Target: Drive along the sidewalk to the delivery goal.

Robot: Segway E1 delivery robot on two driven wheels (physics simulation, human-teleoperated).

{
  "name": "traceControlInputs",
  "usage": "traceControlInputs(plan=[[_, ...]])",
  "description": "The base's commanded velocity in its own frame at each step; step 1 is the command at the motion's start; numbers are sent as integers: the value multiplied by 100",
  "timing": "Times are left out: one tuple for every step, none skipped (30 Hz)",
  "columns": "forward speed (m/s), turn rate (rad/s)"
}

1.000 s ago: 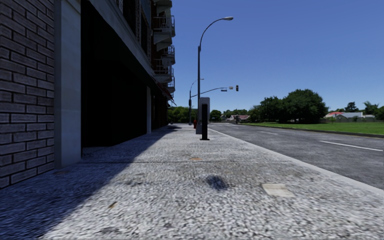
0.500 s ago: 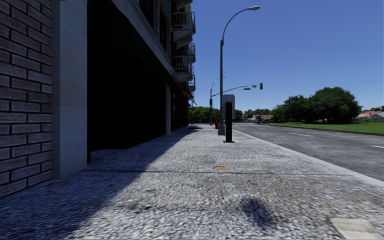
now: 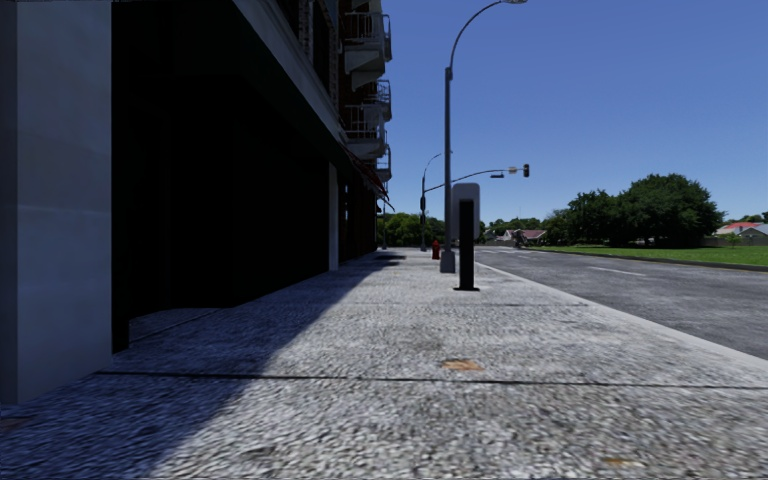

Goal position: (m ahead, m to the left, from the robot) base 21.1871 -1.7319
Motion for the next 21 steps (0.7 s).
traceControlInputs(plan=[[145,0],[145,0],[145,0],[145,0],[145,0],[145,0],[145,0],[145,0],[145,0],[145,0],[145,0],[145,0],[145,0],[145,0],[145,0],[145,0],[145,0],[145,0],[145,0],[145,0],[145,0]])
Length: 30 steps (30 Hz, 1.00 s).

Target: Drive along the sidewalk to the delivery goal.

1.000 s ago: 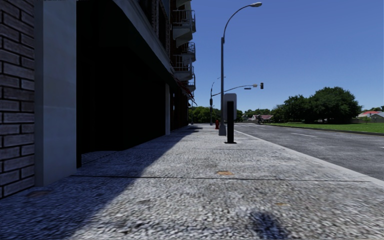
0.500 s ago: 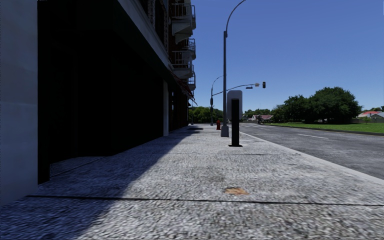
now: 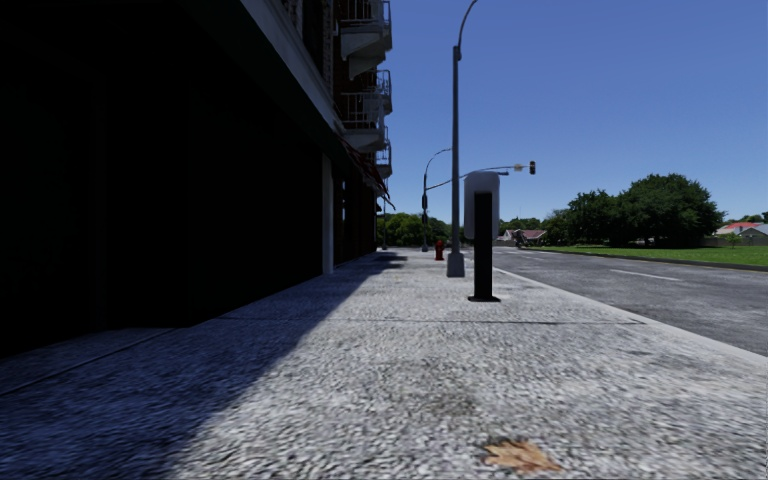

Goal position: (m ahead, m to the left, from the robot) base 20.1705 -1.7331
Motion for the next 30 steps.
traceControlInputs(plan=[[145,0],[145,0],[145,0],[145,0],[145,0],[145,0],[145,0],[145,0],[145,0],[145,0],[145,0],[145,0],[145,0],[145,0],[145,0],[145,0],[145,0],[145,0],[145,0],[145,0],[145,0],[145,0],[145,0],[145,0],[145,0],[145,0],[145,0],[145,0],[145,0],[145,0]])
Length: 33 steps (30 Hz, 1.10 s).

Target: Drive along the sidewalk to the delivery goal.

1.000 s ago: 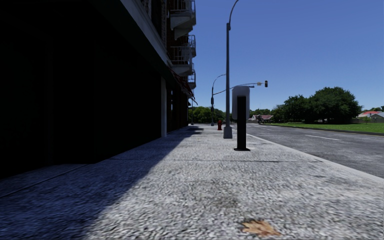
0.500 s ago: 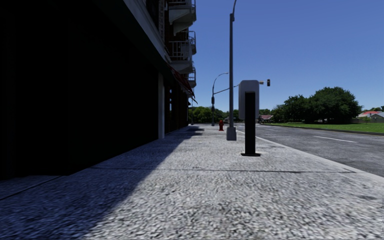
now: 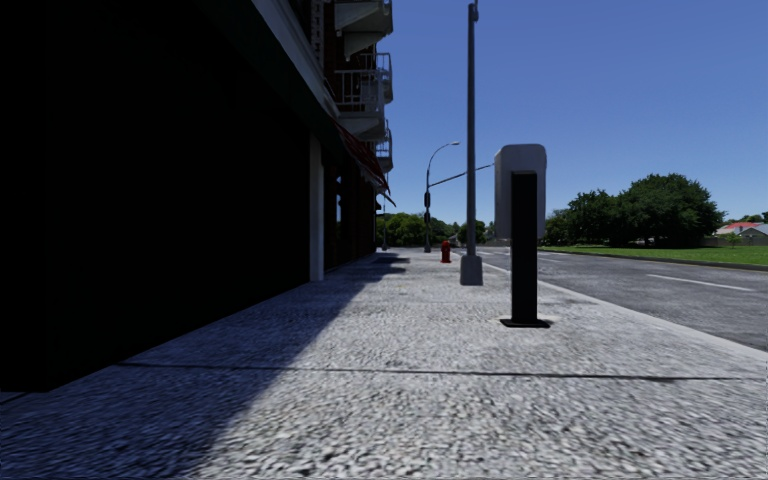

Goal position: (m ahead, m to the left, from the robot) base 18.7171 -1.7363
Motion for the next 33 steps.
traceControlInputs(plan=[[145,0],[145,0],[145,0],[145,0],[145,0],[145,0],[145,0],[145,0],[145,0],[145,0],[145,0],[145,0],[145,0],[145,0],[145,0],[145,0],[145,0],[145,0],[145,0],[145,0],[145,0],[145,0],[145,0],[145,0],[145,0],[145,0],[145,0],[145,0],[145,0],[145,0],[145,0],[145,0],[145,0]])
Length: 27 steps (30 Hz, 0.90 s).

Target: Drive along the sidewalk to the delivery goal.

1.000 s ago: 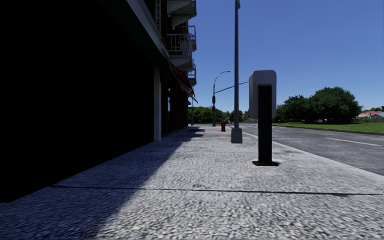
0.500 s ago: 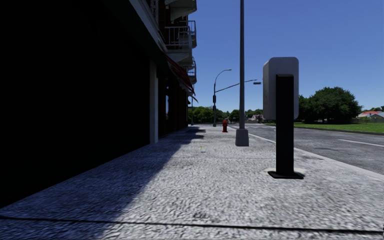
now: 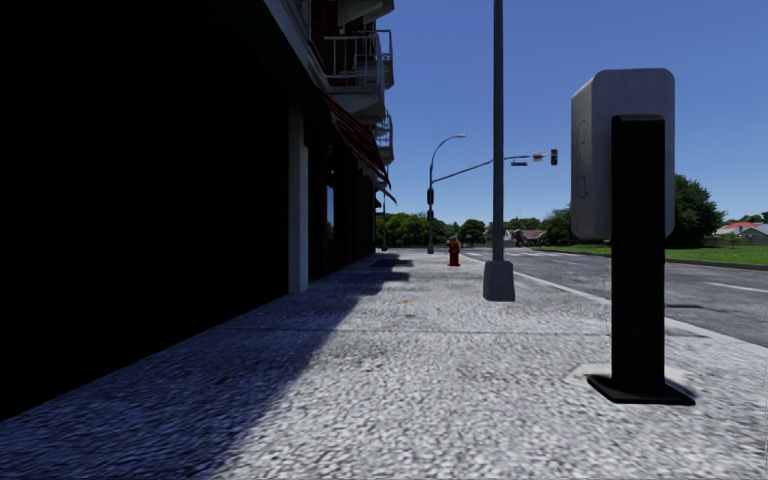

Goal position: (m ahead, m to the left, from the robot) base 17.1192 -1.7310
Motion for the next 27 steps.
traceControlInputs(plan=[[145,0],[145,0],[145,0],[145,0],[145,0],[145,0],[145,0],[145,0],[145,0],[145,0],[145,0],[145,0],[145,0],[145,0],[145,0],[145,0],[145,0],[145,0],[145,0],[145,0],[145,0],[145,-4],[145,-4],[145,-49],[145,-68],[145,-81],[145,-84]])
